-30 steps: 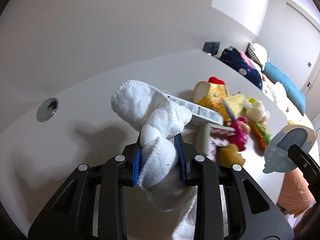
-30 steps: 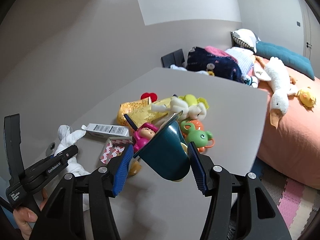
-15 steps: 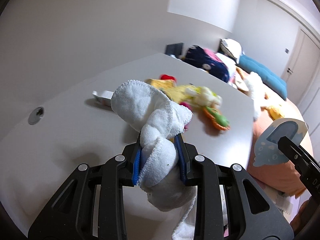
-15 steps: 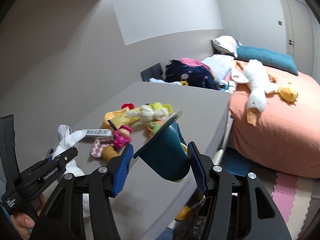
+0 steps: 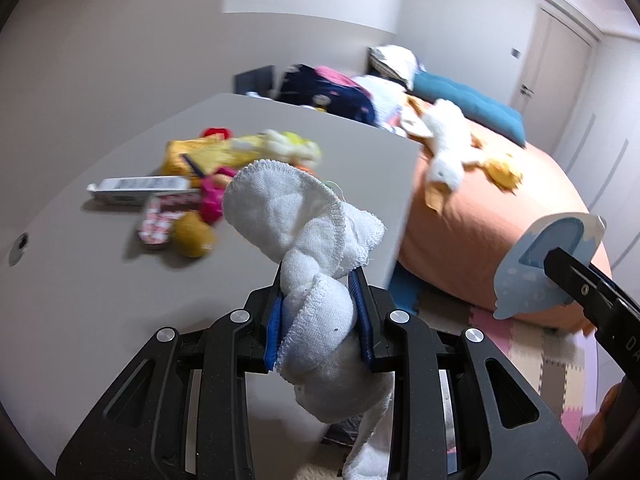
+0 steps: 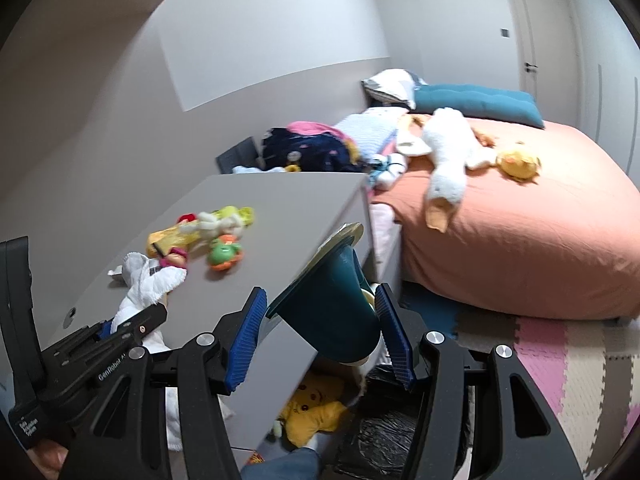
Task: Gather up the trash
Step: 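Carry the towel and teal cup over the bin and release both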
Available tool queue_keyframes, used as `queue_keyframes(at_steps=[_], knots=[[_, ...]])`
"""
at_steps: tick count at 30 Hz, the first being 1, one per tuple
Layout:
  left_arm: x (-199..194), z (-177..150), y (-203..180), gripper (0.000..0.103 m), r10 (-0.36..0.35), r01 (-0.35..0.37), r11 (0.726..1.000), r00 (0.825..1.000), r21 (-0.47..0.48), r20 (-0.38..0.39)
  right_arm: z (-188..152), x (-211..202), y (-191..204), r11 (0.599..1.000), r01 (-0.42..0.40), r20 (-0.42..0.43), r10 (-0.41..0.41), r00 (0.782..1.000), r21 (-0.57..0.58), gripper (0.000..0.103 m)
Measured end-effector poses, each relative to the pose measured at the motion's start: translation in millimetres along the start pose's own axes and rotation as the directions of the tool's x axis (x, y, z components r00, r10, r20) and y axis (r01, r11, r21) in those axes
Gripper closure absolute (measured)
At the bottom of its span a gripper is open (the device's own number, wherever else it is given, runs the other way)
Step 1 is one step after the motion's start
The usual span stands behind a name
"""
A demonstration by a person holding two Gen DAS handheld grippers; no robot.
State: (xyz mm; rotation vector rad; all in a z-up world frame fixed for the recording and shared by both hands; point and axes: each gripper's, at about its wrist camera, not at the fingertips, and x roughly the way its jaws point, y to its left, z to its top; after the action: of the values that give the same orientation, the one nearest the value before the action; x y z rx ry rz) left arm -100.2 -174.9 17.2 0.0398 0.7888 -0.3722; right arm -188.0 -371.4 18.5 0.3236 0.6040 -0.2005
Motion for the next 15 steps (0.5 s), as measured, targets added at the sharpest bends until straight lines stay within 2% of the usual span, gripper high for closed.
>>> queue_keyframes(at_steps=[9, 10, 11, 13, 14, 15], knots=[[17.7, -10.5, -60.3, 0.074, -0.065, 0.071, 0.990, 0.997, 0.124, -0.052, -4.1, -7.6, -52.7, 0.994, 0.072, 0.000, -0.072, 0.997, 0.079, 0.047], [18.6, -11.5, -65.3, 0.074, -0.069, 0.076, 0.988, 0.996, 0.134, -0.058, -4.9, -8.5, -57.5, 0.993, 0.078, 0.002, -0.079, 0.997, 0.086, 0.060], [21.1, -12.6, -69.9, 0.073, -0.073, 0.082, 0.986, 0.995, 0.142, -0.065, -4.5, -7.7, -61.2, 0.993, 0.074, -0.003, -0.074, 0.997, 0.093, 0.084], [28.2, -15.0, -79.1, 0.070, -0.083, 0.097, 0.983, 0.992, 0.159, -0.090, -4.3, -5.4, -71.7, 0.990, 0.069, -0.017, -0.067, 0.998, 0.125, 0.084], [32.6, -16.2, -83.6, 0.067, -0.089, 0.107, 0.980, 0.990, 0.168, -0.108, -3.9, -3.4, -76.2, 0.988, 0.093, -0.023, -0.091, 0.996, 0.122, 0.084], [36.4, -17.4, -88.3, 0.056, -0.086, 0.107, 0.978, 0.989, 0.181, -0.122, -3.2, -0.5, -79.4, 0.987, 0.114, -0.033, -0.111, 0.993, 0.111, 0.079]])
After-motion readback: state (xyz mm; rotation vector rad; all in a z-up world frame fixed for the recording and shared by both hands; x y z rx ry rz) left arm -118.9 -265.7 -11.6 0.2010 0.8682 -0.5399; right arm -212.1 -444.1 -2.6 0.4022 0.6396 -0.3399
